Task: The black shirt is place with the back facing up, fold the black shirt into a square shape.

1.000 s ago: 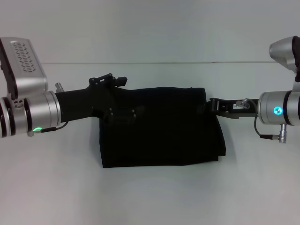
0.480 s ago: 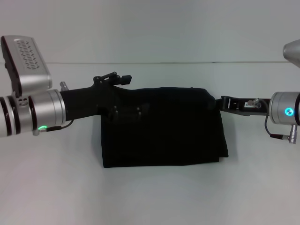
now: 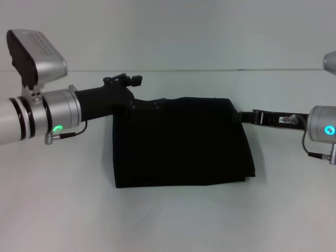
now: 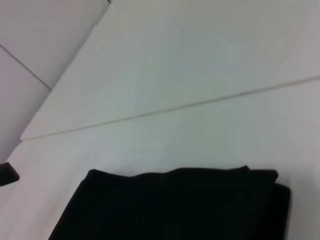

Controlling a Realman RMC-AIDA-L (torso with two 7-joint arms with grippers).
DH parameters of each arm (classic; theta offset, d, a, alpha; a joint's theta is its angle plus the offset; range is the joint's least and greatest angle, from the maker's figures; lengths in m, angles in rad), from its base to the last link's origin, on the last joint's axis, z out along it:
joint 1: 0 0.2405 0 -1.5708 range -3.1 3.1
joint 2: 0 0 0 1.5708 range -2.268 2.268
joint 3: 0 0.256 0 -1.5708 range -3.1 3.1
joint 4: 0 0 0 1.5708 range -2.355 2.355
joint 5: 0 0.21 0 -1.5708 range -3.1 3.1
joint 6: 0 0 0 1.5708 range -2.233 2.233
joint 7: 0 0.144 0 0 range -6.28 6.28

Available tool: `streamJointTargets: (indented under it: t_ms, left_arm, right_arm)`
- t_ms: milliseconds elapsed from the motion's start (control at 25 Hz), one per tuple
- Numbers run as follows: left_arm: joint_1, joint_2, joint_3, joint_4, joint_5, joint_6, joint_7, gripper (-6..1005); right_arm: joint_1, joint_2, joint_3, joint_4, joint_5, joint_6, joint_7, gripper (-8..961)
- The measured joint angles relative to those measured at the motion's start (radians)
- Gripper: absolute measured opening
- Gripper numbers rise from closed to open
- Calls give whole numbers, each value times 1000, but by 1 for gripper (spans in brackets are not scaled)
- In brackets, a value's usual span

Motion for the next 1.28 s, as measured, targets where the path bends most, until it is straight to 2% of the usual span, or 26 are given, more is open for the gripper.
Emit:
streamJointTargets:
  t_ms: [80,240,320,400,440,480,600,800,1080,1280]
  left_arm:
    - [-10,0,0,4,-2,-13,-48,936]
    - [-29,4,0,4,2,-75,-213,936]
    - [-41,13,4,-1,9,-104,-337,936]
    - [-46,17,9,-3,14,-112,-398,936]
    - [-60,29,32,-5,42,-122,-550,936]
    - [-71,33,42,-5,69,-126,-622,936]
    - [-93,41,56,-6,135,-129,-759,936]
    - [-121,58,62,-7,231,-153,-939,936]
    - [-151,78,59,-60,314,-207,-1041,936]
    - [-158,81,63,-93,316,-237,-1054,936]
  right_arm:
    - [-21,0,3,-22,29,-3,-33,116]
    - [-58,1,4,-74,90,-5,-79,275]
    - [-59,-7,1,-85,92,-6,-88,354]
    - [-49,-21,-6,-88,75,-11,-86,602]
    - [-43,-29,-9,-89,63,-15,-84,620]
    - [-38,-36,-11,-90,51,-23,-84,639]
    - [-32,-56,-12,-110,35,-58,-97,694]
    - [-57,-72,17,-173,39,-180,-152,699]
    - [-74,-82,103,-195,39,-352,-249,705]
    - [-85,-89,122,-207,39,-363,-256,710]
